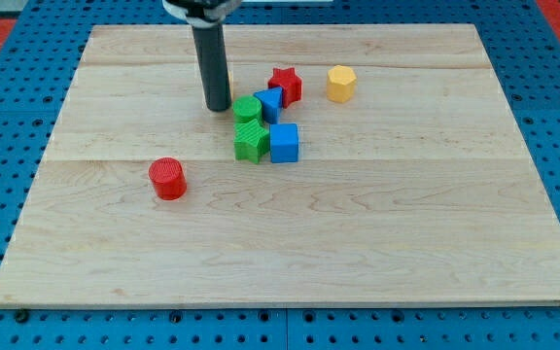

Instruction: Push the yellow heart to the top left corner of the board

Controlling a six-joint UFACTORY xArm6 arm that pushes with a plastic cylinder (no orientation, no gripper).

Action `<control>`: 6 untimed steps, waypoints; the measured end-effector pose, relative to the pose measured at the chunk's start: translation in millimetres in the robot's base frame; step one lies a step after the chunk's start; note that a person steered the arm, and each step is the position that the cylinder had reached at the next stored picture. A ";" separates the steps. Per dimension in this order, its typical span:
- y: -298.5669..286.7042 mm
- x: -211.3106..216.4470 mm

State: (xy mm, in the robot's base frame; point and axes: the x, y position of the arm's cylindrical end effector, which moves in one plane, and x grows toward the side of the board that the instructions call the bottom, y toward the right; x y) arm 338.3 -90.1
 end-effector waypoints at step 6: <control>-97.2 -89.2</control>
